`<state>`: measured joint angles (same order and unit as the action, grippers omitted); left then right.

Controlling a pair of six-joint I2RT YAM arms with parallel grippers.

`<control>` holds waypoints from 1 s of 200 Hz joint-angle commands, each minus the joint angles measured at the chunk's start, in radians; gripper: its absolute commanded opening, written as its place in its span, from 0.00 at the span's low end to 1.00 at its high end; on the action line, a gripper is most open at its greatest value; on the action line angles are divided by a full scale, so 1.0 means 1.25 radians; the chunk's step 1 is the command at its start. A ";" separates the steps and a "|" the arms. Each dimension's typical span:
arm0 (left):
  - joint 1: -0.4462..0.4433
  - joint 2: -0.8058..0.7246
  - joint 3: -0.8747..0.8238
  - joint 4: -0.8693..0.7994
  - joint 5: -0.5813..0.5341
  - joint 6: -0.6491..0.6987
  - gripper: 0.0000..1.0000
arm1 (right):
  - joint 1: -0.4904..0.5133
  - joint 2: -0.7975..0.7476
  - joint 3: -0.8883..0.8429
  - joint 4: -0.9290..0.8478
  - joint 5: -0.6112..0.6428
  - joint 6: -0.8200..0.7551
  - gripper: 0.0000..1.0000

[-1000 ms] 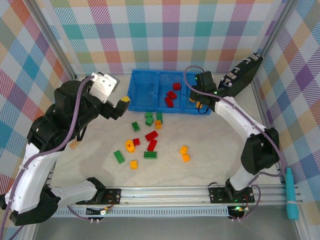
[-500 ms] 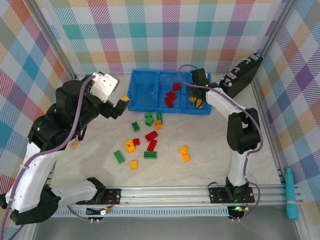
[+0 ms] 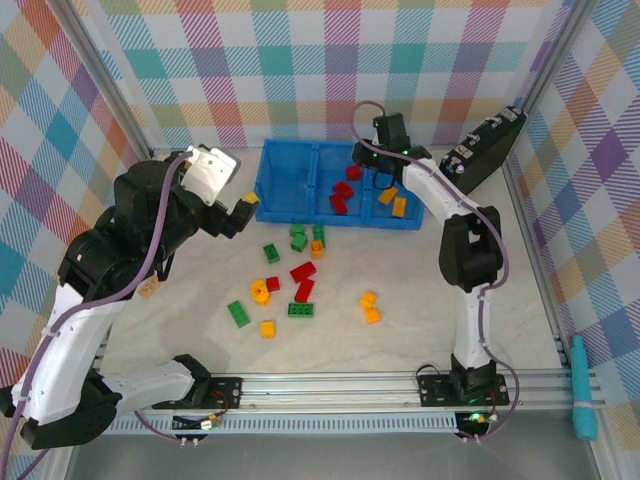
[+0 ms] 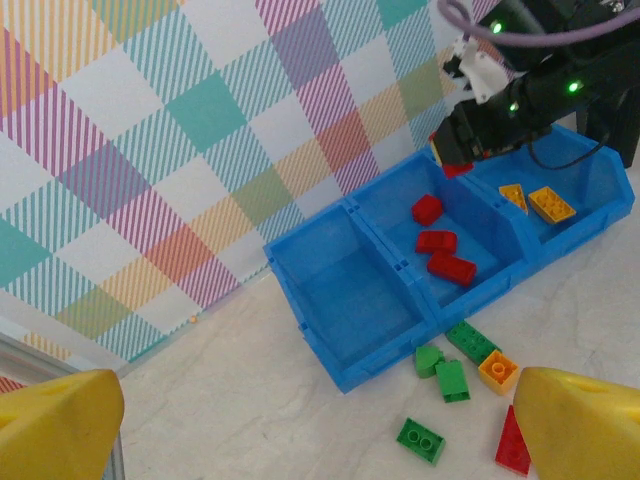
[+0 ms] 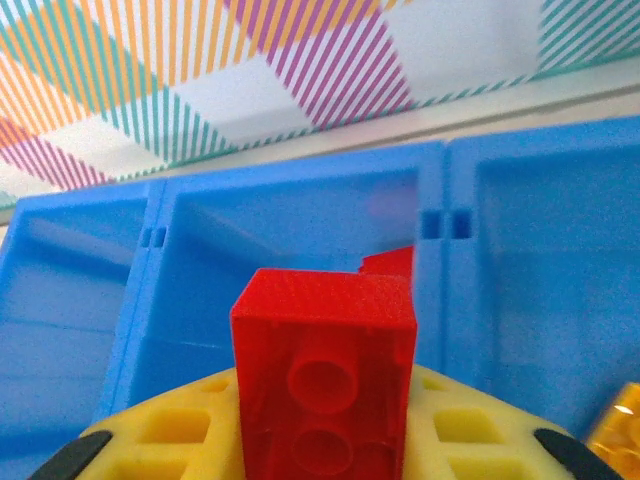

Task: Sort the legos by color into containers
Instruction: Place the lego in the container.

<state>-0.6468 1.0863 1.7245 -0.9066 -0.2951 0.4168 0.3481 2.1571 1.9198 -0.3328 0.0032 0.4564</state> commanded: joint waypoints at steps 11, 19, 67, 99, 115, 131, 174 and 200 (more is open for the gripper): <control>-0.008 -0.015 -0.007 0.021 -0.017 0.016 1.00 | 0.039 0.093 0.150 -0.062 -0.065 -0.072 0.29; -0.008 -0.014 -0.009 0.022 -0.019 0.017 1.00 | 0.057 0.136 0.236 -0.146 -0.008 -0.108 0.29; -0.008 -0.003 0.000 0.022 -0.041 0.007 1.00 | 0.103 0.333 0.563 -0.423 0.241 -0.177 0.29; -0.007 -0.003 -0.002 0.023 -0.036 0.006 1.00 | 0.103 0.328 0.500 -0.374 0.221 -0.198 0.29; -0.008 -0.002 -0.006 0.025 -0.037 0.008 1.00 | 0.104 0.344 0.504 -0.364 0.206 -0.199 0.30; -0.008 0.001 -0.010 0.028 -0.050 0.011 1.00 | 0.105 0.365 0.523 -0.361 0.193 -0.197 0.32; -0.007 0.002 -0.011 0.028 -0.058 0.016 1.00 | 0.108 0.403 0.540 -0.361 0.182 -0.185 0.38; -0.008 0.005 -0.012 0.029 -0.060 0.017 1.00 | 0.108 0.404 0.520 -0.359 0.167 -0.173 0.43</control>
<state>-0.6468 1.0920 1.7123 -0.8894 -0.3500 0.4206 0.4782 2.6400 2.5740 -0.7765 0.2489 0.2211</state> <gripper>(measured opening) 0.997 0.418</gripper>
